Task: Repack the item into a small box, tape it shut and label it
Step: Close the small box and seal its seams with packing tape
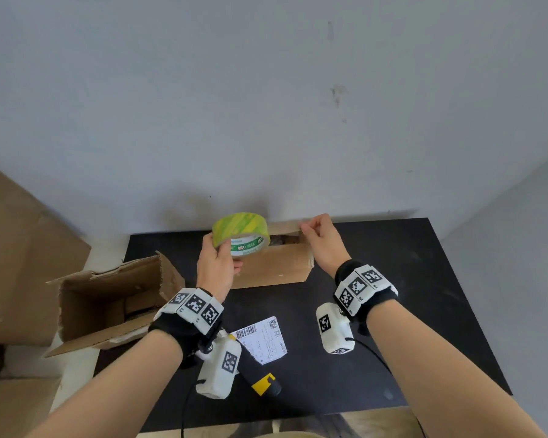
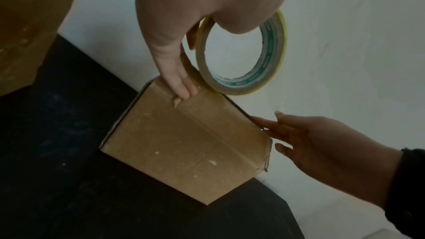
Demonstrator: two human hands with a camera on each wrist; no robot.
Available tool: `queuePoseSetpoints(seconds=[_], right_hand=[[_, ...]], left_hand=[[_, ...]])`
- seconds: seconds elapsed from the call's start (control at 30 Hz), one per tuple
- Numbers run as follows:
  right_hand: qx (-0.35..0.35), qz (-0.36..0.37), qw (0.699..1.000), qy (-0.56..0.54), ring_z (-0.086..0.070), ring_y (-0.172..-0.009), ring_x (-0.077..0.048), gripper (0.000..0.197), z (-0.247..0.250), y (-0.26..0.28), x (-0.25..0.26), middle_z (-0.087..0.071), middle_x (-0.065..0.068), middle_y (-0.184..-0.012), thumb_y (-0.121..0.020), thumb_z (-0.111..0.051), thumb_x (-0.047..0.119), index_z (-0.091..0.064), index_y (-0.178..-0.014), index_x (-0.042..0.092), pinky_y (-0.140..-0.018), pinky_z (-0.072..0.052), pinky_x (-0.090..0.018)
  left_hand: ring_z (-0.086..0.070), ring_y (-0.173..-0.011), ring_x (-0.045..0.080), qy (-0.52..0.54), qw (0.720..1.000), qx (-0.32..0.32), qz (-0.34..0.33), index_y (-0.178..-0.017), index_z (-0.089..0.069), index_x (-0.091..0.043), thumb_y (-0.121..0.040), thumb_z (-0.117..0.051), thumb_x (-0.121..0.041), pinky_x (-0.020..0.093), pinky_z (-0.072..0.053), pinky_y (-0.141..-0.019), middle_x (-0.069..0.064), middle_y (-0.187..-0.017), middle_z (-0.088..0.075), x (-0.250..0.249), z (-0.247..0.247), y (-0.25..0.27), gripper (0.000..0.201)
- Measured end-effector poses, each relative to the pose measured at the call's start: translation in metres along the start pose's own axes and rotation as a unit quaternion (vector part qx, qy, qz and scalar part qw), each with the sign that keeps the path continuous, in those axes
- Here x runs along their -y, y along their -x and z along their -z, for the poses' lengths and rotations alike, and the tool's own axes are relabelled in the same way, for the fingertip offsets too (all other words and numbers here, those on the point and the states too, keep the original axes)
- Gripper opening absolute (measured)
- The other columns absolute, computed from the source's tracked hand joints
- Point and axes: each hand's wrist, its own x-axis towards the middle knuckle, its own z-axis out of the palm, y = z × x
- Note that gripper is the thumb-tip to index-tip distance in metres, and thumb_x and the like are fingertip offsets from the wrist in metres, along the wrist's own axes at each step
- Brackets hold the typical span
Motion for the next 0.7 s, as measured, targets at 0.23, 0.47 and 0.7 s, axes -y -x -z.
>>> queuePoseSetpoints(seconds=[0.23, 0.47, 0.7], right_hand=[[0.013, -0.008, 0.998, 0.053, -0.044, -0.069, -0.013, 0.015, 0.005, -0.012, -0.009, -0.048, 0.003, -0.073, -0.096, -0.049, 0.023, -0.043, -0.091, 0.010, -0.057, -0.035, -0.018], [0.021, -0.031, 0.999, 0.035, -0.046, -0.072, -0.012, 0.017, 0.007, -0.017, -0.019, -0.050, 0.005, -0.077, -0.095, -0.052, 0.026, -0.045, -0.092, 0.011, -0.059, -0.035, -0.017], [-0.001, -0.063, 0.996, -0.062, -0.054, -0.077, -0.015, 0.026, 0.008, -0.018, -0.029, -0.054, -0.004, -0.080, -0.087, -0.065, 0.028, -0.044, -0.080, 0.015, -0.077, -0.046, -0.028]], left_hand=[[-0.065, -0.095, 0.026, -0.012, 0.999, 0.002, -0.035, -0.123, -0.047, -0.019, -0.097, -0.043, -0.018, 0.036, -0.056, -0.080, 0.018, -0.125, -0.048, 0.012, -0.007, -0.013, 0.026], [-0.064, -0.101, 0.025, -0.005, 0.999, 0.030, -0.044, -0.105, -0.047, -0.033, -0.097, -0.040, -0.013, 0.043, -0.051, -0.093, 0.006, -0.109, -0.062, 0.008, -0.022, -0.016, 0.023], [-0.069, -0.076, 0.027, -0.039, 0.999, -0.001, -0.008, -0.108, -0.045, -0.025, -0.097, -0.037, -0.013, 0.042, -0.054, -0.086, 0.009, -0.102, -0.066, 0.013, -0.022, -0.027, 0.018]])
